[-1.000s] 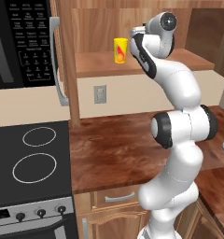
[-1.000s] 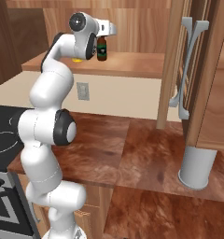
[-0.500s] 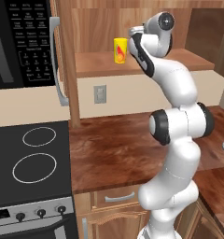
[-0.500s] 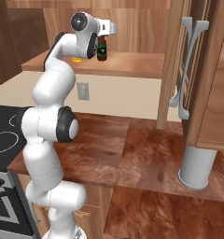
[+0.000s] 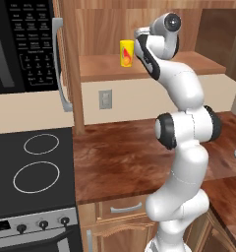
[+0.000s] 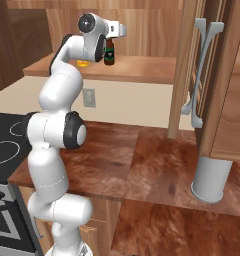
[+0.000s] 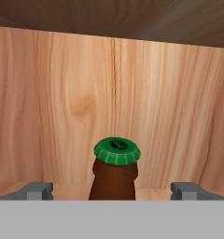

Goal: Open the cabinet directly in front. Then move the beer and the cup to the dining counter with the candle on it.

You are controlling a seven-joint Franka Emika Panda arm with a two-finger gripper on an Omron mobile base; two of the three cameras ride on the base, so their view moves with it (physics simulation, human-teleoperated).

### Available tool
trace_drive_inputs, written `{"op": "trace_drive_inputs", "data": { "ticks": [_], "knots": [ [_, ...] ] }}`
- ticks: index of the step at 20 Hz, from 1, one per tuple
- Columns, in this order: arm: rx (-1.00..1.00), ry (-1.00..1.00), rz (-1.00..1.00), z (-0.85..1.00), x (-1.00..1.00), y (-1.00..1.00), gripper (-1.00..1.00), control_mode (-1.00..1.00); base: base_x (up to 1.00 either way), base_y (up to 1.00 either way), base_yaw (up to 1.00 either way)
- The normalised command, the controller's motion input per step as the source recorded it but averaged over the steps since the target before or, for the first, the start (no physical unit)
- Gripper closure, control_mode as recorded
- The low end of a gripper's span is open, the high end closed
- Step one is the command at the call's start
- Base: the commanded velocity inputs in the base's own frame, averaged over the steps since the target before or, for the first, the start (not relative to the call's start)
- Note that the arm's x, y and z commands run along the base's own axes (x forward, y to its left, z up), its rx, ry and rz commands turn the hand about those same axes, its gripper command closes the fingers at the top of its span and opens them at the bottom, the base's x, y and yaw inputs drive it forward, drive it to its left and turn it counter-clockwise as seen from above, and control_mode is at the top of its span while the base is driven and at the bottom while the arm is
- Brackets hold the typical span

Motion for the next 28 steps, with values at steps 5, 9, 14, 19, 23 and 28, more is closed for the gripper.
{"op": "trace_drive_inputs", "data": {
  "ticks": [5, 9, 14, 19, 23, 28],
  "knots": [
    [0.0, 0.0, 0.0, 0.0, 0.17, 0.0, -1.0, -1.0, 0.0, 0.0, 0.0],
    [0.0, 0.0, 0.0, -0.02, 0.17, 0.0, -1.0, -1.0, 0.0, 0.0, 0.0],
    [0.0, 0.0, 0.0, 0.0, 0.14, 0.0, -1.0, -1.0, 0.0, 0.0, 0.0],
    [0.0, 0.0, 0.0, 0.0, 0.05, 0.0, 1.0, -1.0, 0.0, 0.0, 0.0],
    [0.0, 0.0, 0.0, 0.0, 0.0, 0.0, 1.0, -1.0, 0.0, 0.0, 0.0],
    [0.0, 0.0, 0.0, 0.0, 0.0, 0.0, 1.0, -1.0, 0.0, 0.0, 0.0]
  ]
}}
